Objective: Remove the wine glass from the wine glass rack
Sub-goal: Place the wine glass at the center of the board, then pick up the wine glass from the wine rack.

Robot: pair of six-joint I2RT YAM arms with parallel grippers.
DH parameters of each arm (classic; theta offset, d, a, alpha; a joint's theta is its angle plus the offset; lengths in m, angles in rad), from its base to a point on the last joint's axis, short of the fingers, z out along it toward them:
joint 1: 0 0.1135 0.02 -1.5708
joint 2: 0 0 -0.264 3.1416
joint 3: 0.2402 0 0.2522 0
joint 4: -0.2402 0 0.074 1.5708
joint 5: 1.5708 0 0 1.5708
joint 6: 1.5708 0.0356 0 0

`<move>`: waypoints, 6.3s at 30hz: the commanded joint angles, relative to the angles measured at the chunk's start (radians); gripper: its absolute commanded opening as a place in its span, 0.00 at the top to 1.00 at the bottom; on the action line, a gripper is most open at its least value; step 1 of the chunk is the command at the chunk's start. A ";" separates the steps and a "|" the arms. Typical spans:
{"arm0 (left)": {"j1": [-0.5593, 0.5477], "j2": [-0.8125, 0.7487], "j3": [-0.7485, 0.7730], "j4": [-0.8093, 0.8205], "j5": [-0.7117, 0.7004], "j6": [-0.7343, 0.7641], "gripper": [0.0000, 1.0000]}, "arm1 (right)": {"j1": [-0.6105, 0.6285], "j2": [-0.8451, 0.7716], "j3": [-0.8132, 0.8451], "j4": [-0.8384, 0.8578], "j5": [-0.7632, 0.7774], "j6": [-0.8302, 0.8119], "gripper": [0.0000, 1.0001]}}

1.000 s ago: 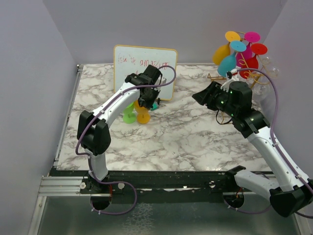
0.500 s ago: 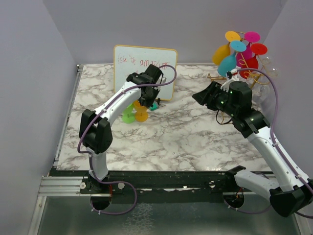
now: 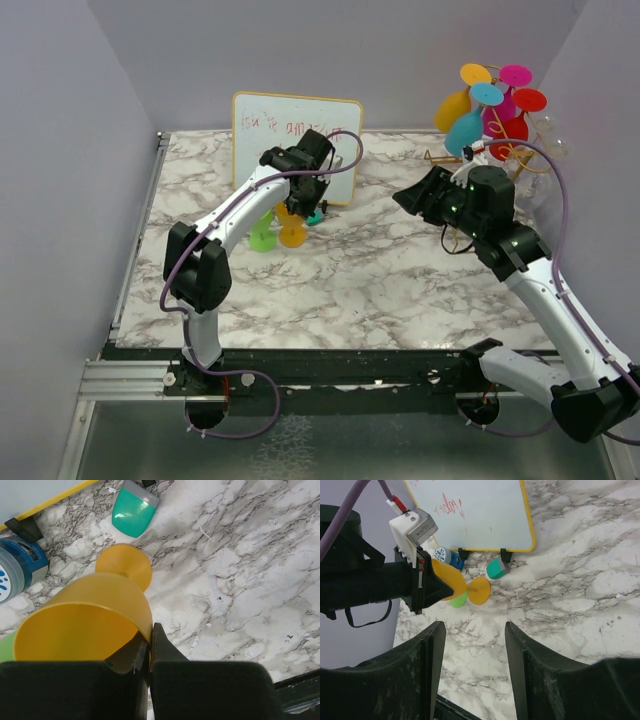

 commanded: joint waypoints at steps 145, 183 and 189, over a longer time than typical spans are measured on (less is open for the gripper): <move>-0.017 -0.653 -0.470 0.636 0.345 -0.220 0.01 | -0.233 0.973 1.228 -0.278 0.655 -0.921 0.45; -0.017 -0.630 -0.463 0.634 0.357 -0.220 0.01 | -0.236 0.928 1.202 -0.227 0.608 -0.961 0.78; -0.017 -0.637 -0.470 0.634 0.349 -0.223 0.01 | -0.235 0.927 1.202 -0.219 0.612 -0.967 0.81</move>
